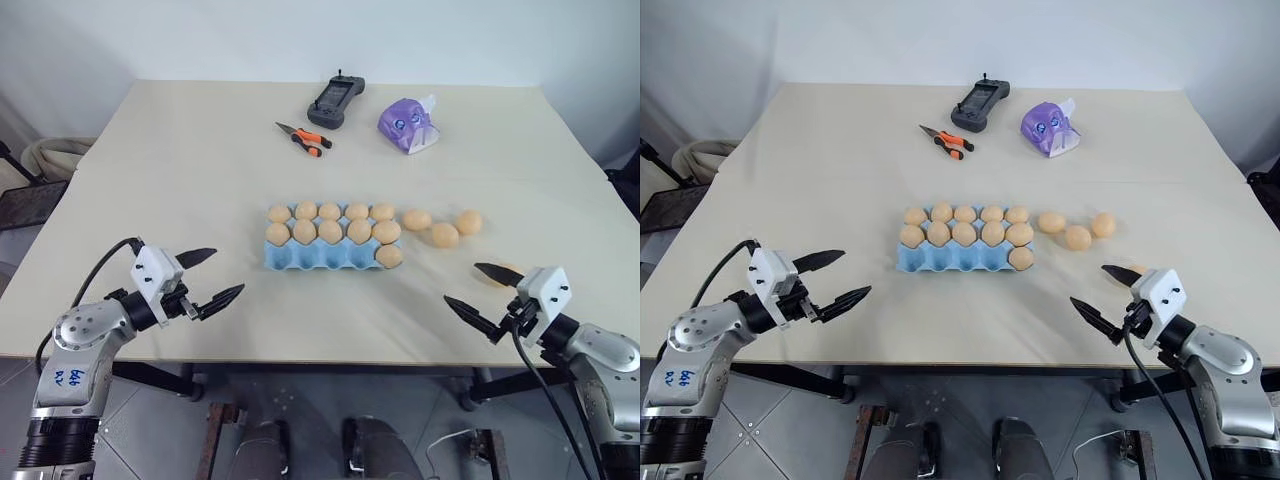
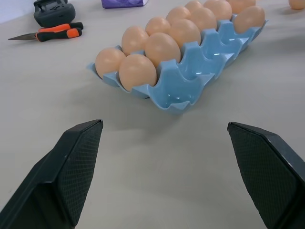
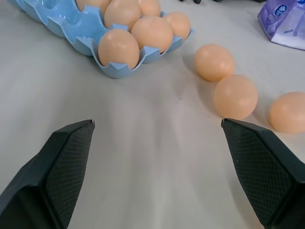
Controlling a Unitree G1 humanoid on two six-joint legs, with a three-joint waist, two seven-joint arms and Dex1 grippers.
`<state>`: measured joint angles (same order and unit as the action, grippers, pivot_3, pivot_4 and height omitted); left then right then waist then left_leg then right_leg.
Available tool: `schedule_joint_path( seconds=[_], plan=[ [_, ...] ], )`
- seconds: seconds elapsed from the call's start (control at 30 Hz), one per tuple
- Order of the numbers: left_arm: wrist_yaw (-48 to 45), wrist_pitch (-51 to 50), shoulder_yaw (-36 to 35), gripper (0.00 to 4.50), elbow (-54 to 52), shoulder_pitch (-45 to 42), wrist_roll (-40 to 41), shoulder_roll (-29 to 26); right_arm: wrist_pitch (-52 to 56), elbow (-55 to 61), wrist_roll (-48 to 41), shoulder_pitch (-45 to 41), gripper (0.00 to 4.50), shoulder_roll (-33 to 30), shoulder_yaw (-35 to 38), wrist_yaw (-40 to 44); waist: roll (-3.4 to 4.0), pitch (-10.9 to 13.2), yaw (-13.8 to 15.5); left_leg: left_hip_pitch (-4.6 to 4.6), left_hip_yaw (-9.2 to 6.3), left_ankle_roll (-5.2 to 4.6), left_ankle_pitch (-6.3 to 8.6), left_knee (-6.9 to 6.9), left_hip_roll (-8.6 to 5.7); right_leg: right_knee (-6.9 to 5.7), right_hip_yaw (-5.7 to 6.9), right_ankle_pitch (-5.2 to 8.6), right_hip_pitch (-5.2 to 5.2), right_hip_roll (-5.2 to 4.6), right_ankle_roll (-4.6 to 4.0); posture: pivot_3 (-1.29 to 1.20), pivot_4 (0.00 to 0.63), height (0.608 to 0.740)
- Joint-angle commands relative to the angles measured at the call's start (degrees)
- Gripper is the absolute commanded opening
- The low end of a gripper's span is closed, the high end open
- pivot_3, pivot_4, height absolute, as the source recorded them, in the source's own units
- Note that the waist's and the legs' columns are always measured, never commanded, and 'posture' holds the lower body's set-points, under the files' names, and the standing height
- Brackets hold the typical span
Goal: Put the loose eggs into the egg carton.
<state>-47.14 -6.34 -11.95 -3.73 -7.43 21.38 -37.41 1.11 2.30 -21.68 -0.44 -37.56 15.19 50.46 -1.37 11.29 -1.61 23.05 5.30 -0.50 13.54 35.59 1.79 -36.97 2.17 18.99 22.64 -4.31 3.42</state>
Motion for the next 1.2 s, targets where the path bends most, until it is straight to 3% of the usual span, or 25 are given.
schedule_joint_path(
  seconds=[0.03,0.43,0.7,0.93,1.2],
  plan=[
    [-0.05,-0.22,-0.04,4.45,-0.29,-0.76,0.29,0.2,-1.33,2.56,-1.12,0.28,4.5,0.31,2.04,-0.92,0.0,0.0,0.06,0.0,0.0,0.0,0.0,0.0,0.0,0.0,0.0,0.0,0.0,0.0,0.0,0.0,0.15,0.74],
    [-7.82,-1.47,4.62,4.45,-4.56,-2.55,3.63,0.5,-0.86,2.3,-2.81,10.65,4.5,5.26,16.55,-13.64,0.0,0.0,0.66,0.05,0.01,0.02,0.01,-0.01,-0.02,0.14,0.0,-0.01,-0.05,-0.02,0.02,0.0,0.15,0.74],
    [-11.65,-1.47,6.76,4.45,-4.41,-5.25,4.91,1.24,0.49,1.23,-3.88,15.03,4.5,5.1,17.35,-11.35,0.07,-0.04,-0.23,-0.04,0.05,-0.02,-0.01,-0.01,0.0,0.07,-0.04,-0.01,-0.1,-0.02,0.01,0.0,0.15,0.74],
    [-11.25,-1.6,6.01,4.45,-4.78,-4.55,4.97,1.28,4.7,-6.04,-2.18,5.76,4.5,-1.61,13.85,-7.39,0.07,-0.04,-0.15,-0.09,0.1,-0.07,-0.04,0.04,-0.01,0.05,-0.08,-0.04,-0.12,-0.01,0.07,0.0,0.15,0.74],
    [-9.8,-2.38,4.05,4.45,-8.77,-0.92,6.26,1.1,3.58,-25.27,3.09,-12.2,4.5,-6.84,4.63,-1.16,0.09,-0.03,0.04,-0.03,0.1,-0.32,-0.2,0.01,-0.02,0.11,-0.04,-0.04,-0.08,-0.02,0.07,0.0,0.15,0.74]
  ],
)
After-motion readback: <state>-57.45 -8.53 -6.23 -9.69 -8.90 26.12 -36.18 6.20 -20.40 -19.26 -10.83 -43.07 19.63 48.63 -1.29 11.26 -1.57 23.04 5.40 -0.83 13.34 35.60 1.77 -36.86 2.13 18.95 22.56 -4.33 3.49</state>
